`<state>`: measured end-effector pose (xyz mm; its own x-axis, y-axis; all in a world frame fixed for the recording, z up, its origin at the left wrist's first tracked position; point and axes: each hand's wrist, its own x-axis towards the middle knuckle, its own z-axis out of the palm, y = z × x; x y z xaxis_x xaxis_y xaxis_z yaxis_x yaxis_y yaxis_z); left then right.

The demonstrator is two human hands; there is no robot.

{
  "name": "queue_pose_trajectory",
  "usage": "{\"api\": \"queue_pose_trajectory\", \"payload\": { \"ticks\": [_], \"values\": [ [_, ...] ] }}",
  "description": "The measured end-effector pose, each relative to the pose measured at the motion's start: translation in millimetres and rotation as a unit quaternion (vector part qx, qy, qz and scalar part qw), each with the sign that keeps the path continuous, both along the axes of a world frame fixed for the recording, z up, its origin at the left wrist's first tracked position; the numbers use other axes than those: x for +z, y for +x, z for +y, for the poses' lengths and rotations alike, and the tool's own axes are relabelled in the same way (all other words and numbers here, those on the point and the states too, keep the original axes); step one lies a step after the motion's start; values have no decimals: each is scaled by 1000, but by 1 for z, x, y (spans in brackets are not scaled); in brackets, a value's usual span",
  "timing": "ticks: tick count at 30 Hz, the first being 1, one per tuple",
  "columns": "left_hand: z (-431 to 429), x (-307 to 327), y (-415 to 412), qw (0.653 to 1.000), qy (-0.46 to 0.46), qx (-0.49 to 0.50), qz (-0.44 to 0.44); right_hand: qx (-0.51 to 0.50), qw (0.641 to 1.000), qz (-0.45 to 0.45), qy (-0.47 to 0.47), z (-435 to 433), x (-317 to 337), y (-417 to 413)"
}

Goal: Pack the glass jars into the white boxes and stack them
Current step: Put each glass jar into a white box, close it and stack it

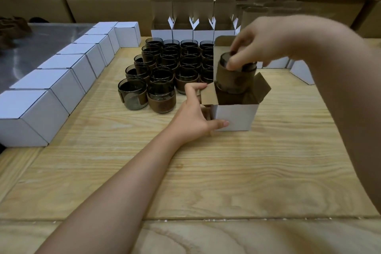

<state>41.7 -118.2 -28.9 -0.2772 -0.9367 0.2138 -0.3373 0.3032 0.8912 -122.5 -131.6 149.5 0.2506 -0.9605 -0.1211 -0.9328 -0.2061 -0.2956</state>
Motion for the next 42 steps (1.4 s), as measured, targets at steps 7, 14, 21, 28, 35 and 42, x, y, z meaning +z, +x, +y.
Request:
{"api": "queue_pose_trajectory", "payload": {
  "ticks": [7,14,21,28,35,42],
  "values": [
    [-1,-3,1,1000,-11,15,-15,-45,997,49,28,11,-35,-2],
    [-1,-3,1,1000,-10,17,-16,-43,991,111,52,3,-41,9],
    [-2,-4,2,999,-16,16,-27,-43,985,150,78,-5,-47,11],
    [-3,-5,2,999,-23,16,-28,-126,974,-125,-143,8,-49,-15],
    [-1,-3,2,999,-33,8,-23,-278,733,-612,-108,18,-130,-31],
    [1,-4,0,998,-67,11,-7,-152,731,-665,2,18,-150,-14]
  ]
}}
